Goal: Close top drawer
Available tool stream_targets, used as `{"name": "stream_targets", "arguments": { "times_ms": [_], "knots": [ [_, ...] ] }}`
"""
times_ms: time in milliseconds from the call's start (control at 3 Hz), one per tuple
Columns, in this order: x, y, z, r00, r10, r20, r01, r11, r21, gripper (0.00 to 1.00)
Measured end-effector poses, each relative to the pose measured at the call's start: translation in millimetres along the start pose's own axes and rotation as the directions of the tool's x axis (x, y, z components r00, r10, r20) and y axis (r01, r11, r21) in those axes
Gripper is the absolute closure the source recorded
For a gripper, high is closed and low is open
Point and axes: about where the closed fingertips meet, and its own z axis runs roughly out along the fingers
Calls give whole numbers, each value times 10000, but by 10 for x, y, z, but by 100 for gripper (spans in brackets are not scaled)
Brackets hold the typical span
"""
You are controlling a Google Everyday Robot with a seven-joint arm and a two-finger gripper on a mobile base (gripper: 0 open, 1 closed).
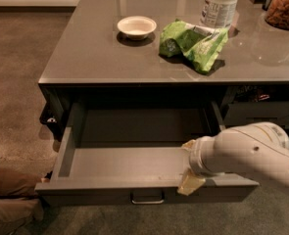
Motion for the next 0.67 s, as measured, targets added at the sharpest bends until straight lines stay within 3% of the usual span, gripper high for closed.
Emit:
{"name": "stream_targets", "arguments": {
  "times_ms": [333, 667],
  "knots": [
    [-47, -63, 68, 10000, -5, -37, 5, 10000, 47, 54],
    [-131, -207, 169, 10000, 69, -54, -69, 9998, 173, 49]
  ]
}}
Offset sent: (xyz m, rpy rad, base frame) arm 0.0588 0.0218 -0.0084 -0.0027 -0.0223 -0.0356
